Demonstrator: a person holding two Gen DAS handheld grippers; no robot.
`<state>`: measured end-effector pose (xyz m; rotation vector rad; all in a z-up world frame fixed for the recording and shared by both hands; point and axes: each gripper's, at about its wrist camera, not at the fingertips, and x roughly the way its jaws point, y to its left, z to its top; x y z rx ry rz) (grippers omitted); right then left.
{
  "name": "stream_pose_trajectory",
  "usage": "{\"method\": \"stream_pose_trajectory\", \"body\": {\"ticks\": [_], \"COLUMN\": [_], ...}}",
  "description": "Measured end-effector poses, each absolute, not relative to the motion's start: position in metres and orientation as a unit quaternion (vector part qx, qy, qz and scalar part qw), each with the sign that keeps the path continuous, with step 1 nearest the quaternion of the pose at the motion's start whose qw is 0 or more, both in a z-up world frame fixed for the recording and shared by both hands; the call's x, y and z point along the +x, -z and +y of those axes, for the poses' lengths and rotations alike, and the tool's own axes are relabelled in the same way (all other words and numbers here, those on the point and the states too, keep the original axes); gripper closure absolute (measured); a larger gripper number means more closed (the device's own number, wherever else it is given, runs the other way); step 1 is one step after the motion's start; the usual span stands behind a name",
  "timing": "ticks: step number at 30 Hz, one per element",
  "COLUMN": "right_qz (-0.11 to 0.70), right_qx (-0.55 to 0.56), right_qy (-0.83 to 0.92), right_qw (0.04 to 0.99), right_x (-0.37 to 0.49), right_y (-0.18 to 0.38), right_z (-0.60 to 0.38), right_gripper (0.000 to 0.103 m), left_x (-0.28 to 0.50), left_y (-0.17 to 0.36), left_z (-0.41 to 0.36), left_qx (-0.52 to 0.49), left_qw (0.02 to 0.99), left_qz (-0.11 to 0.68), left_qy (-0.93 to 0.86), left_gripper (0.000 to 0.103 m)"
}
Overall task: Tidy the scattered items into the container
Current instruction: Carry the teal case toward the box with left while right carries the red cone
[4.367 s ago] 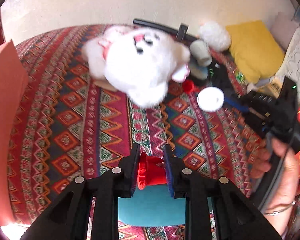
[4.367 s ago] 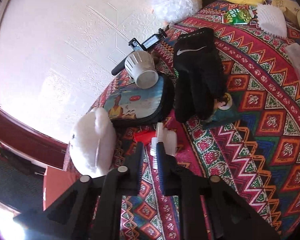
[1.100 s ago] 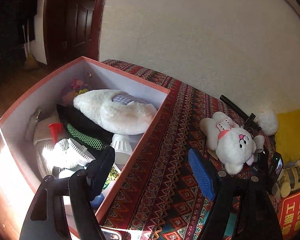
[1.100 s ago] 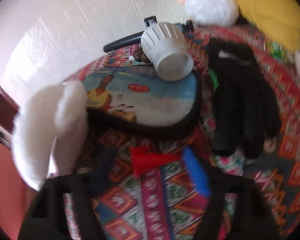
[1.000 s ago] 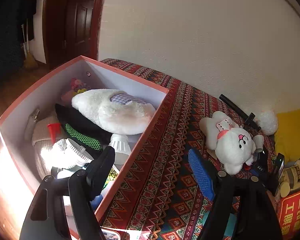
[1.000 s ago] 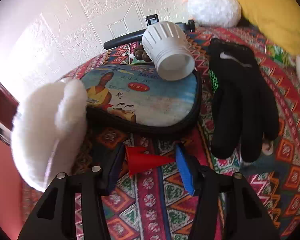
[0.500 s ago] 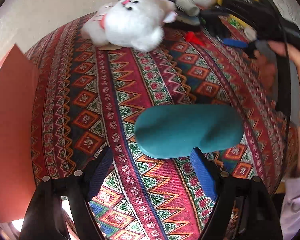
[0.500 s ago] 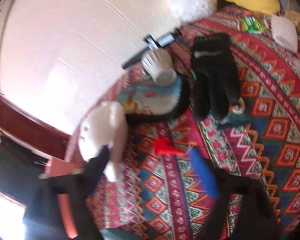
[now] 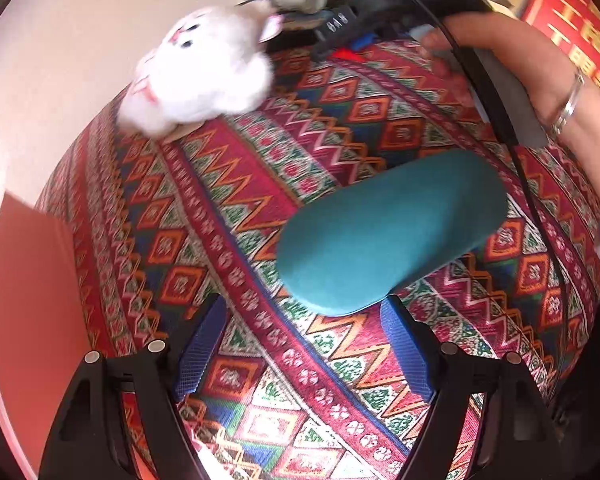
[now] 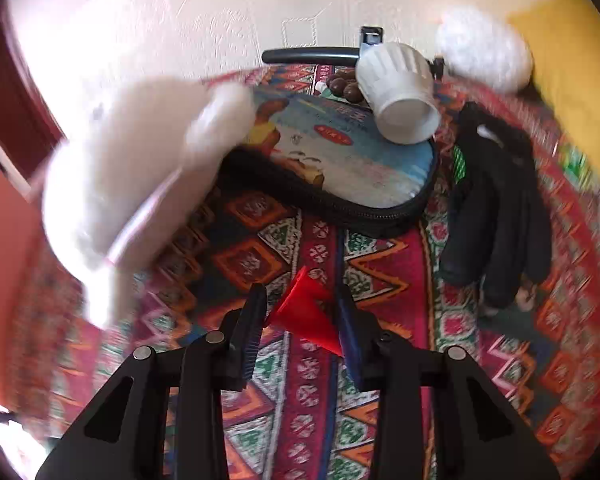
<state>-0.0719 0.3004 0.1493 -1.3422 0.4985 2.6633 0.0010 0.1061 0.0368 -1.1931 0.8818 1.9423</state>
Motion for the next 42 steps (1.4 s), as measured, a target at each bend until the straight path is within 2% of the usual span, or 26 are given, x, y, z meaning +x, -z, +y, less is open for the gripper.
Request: {"method": "stream_pose_trajectory", "body": {"ticks": [3,4,6,9,10,15,21,24,26,28,29,34,37,42], "right_qz": [0.245,0.274,0.33,0.387,0.395,0.411,0.426,0.445,0.455,0.463,0.466,0.492,0.507,0.515], "right_qx": [-0.425,-0.417,-0.4,-0.364,-0.352,-0.325,-0.3,-0.287,-0.277,-0.266,-0.259,-0.226,-0.214,-0.213], "right_qy": [-0.87,-0.865,-0.854,-0.847,-0.848,-0.852,-0.854,-0.848,-0.846,-0.845,-0.846,-0.84,-0.835,-0.831], "right_qw": [0.051,0.049,0.043,0.023,0.02,0.008,0.012,0.014,0.016,0.021,0.024,0.035,0.019,-0.008], "right_x": [-0.052,-0.042,-0.025,0.001,0.01,0.036,0.044,0.049,0.053,0.06,0.064,0.076,0.075,0.07], "right_y": [-0.153,-0.155,-0.159,-0.177,-0.184,-0.203,-0.215,-0.215,-0.217,-0.22,-0.222,-0.225,-0.225,-0.227], "right_z": [0.321,0.328,0.334,0.337,0.336,0.329,0.343,0.354,0.362,0.372,0.377,0.399,0.401,0.394], "right_gripper": [0.07,0.07,0.07,0.07,0.07,0.07,0.07,0.07,0.07,0.07,0.07,0.07,0.07,0.07], "left_x": [0.013,0.016,0.021,0.017,0.014,0.007,0.053,0.05,0.029,-0.004,-0.012,-0.011,-0.002,0.008], "left_y": [-0.033,-0.03,-0.022,-0.012,-0.01,-0.006,0.0,0.012,0.015,0.019,0.017,-0.002,-0.015,-0.027], "left_z": [0.121,0.127,0.14,0.154,0.158,0.184,0.212,0.237,0.254,0.259,0.256,0.228,0.198,0.142], "left_qx": [-0.447,-0.438,-0.41,-0.382,-0.381,-0.372,-0.245,-0.264,-0.343,-0.47,-0.489,-0.538,-0.572,-0.597], "left_qw": [0.385,0.388,0.391,0.404,0.409,0.427,0.448,0.468,0.473,0.46,0.465,0.484,0.509,0.514], "left_qz": [0.364,0.379,0.418,0.449,0.448,0.462,0.671,0.702,0.679,0.607,0.583,0.486,0.359,0.191], "left_qy": [-0.721,-0.717,-0.71,-0.699,-0.698,-0.682,-0.538,-0.468,-0.444,-0.446,-0.452,-0.489,-0.534,-0.586], "left_gripper": [0.023,0.017,0.014,0.004,0.0,0.0,0.0,0.0,0.0,0.006,0.007,0.03,0.038,0.039]}}
